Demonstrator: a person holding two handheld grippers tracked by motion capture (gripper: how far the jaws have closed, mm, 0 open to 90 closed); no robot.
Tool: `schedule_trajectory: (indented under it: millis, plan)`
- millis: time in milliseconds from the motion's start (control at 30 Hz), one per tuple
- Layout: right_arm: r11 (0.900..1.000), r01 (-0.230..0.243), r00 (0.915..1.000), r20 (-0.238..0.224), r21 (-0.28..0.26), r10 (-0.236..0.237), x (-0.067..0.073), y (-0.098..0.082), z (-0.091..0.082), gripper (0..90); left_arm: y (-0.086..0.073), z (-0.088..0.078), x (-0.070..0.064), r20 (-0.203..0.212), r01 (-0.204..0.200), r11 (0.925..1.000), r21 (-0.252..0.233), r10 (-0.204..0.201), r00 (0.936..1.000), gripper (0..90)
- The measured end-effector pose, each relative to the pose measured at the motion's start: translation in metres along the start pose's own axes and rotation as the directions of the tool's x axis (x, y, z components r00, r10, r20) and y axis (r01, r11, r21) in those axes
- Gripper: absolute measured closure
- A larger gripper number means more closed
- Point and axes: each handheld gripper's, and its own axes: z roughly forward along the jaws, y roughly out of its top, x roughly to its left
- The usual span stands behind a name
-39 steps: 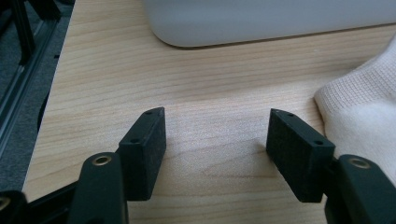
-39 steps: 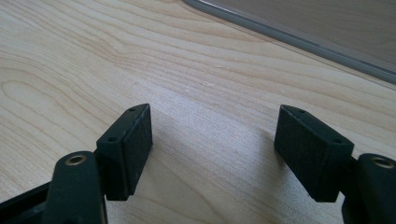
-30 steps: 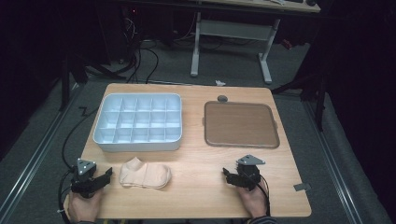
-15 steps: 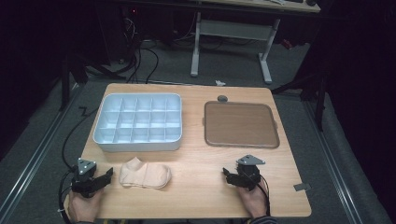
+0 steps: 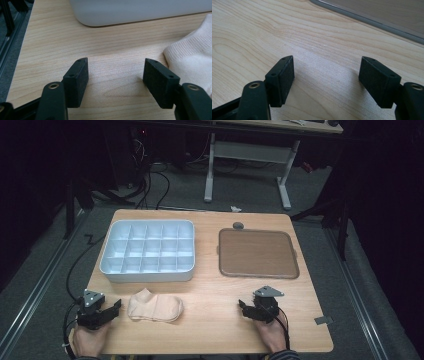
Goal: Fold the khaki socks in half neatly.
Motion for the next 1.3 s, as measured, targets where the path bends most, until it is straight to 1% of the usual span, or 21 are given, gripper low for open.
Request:
schedule_trajectory:
  millis: [33,100,133,167,200,267,300,333,400,467,500,600,800,833,867,1000,1100,1167,1200,1300]
  plan:
    - [1.000,-0.001,1.0000,0.002,0.000,0.001,0.000,0.000,0.000,28.7,0.000,0.000,0.000,0.006,0.000,1.0000,0.002,0.000,1.0000,37.3]
    - [1.000,0.003,1.0000,0.008,-0.006,-0.003,0.001,0.000,0.000,34.0,0.001,0.000,0.001,0.009,0.000,1.0000,0.003,0.000,1.0000,36.9]
    - [1.000,0.008,0.9999,0.009,-0.011,-0.008,0.001,0.000,-0.001,36.8,0.001,0.001,0.001,0.018,0.011,0.9999,0.002,-0.011,0.9998,36.3]
    - [1.000,0.008,0.9999,0.009,-0.011,-0.008,0.001,0.000,-0.001,36.8,0.001,0.001,0.001,0.018,0.011,0.9999,0.002,-0.011,0.9998,36.1]
    - [1.000,0.009,0.9999,0.009,-0.012,-0.009,0.001,0.000,-0.001,37.2,0.002,0.001,0.003,0.032,0.021,0.9998,0.005,-0.022,0.9993,36.1]
    - [1.000,0.004,0.9999,0.014,-0.010,-0.004,0.001,0.000,-0.001,40.2,0.003,0.001,0.004,0.047,0.031,0.9995,0.004,-0.032,0.9984,35.8]
    - [1.000,-0.006,0.9998,0.019,-0.008,0.006,0.001,0.000,-0.002,42.3,0.004,0.000,0.004,0.055,0.030,0.9995,0.000,-0.030,0.9980,35.4]
    - [1.000,-0.006,0.9998,0.019,-0.008,0.006,0.001,0.000,-0.002,42.3,0.004,0.000,0.004,0.055,0.030,0.9995,0.000,-0.030,0.9980,35.4]
    - [1.000,-0.013,0.9998,0.017,-0.005,0.013,0.001,0.000,-0.003,44.1,0.005,-0.003,0.004,0.078,0.031,0.9994,-0.014,-0.030,0.9965,35.2]
    - [1.000,-0.017,0.9998,0.014,-0.016,0.017,0.002,0.001,-0.007,47.4,0.006,-0.006,0.002,0.096,0.029,0.9991,-0.030,-0.026,0.9950,34.6]
    - [1.000,-0.017,0.9998,0.014,-0.016,0.017,0.002,0.001,-0.007,47.4,0.007,-0.008,0.000,0.108,0.024,0.9990,-0.037,-0.020,0.9939,34.6]
    - [0.999,-0.022,0.9997,0.012,-0.034,0.022,0.006,0.003,-0.011,51.4,0.010,-0.012,-0.005,0.149,0.008,0.9988,-0.049,-0.001,0.9889,33.8]
    - [0.999,-0.029,0.9988,-0.041,-0.028,0.028,0.014,0.007,-0.010,53.7,0.017,-0.010,-0.020,0.209,-0.031,0.9988,-0.037,0.038,0.9771,31.3]
    - [0.999,-0.032,0.9978,-0.059,-0.030,0.030,0.018,0.008,-0.011,54.0,0.017,-0.009,-0.022,0.216,-0.037,0.9988,-0.032,0.043,0.9755,30.8]
    - [0.999,-0.032,0.9978,-0.059,-0.030,0.030,0.018,0.008,-0.011,54.0,0.018,-0.008,-0.025,0.224,-0.042,0.9987,-0.029,0.048,0.9733,30.8]
    - [0.999,-0.018,0.9952,-0.097,-0.039,0.014,0.028,0.011,-0.012,54.4,0.019,-0.001,-0.032,0.239,-0.061,0.9981,-0.002,0.060,0.9691,30.8]
    - [0.999,-0.004,0.9918,-0.127,-0.044,-0.002,0.039,0.014,-0.014,54.4,0.020,0.004,-0.036,0.245,-0.071,0.9974,0.012,0.066,0.9673,31.0]
    - [0.999,0.007,0.9900,-0.140,-0.047,-0.013,0.045,0.016,-0.014,54.5,0.020,0.006,-0.038,0.243,-0.076,0.9969,0.023,0.068,0.9677,31.8]
    - [0.999,0.010,0.9884,-0.151,-0.050,-0.017,0.049,0.017,-0.015,54.5,0.019,0.007,-0.039,0.247,-0.076,0.9968,0.026,0.067,0.9668,31.9]
    - [0.998,0.025,0.9837,-0.177,-0.055,-0.035,0.059,0.020,-0.015,54.7,0.019,0.007,-0.040,0.242,-0.080,0.9963,0.032,0.070,0.9677,33.6]
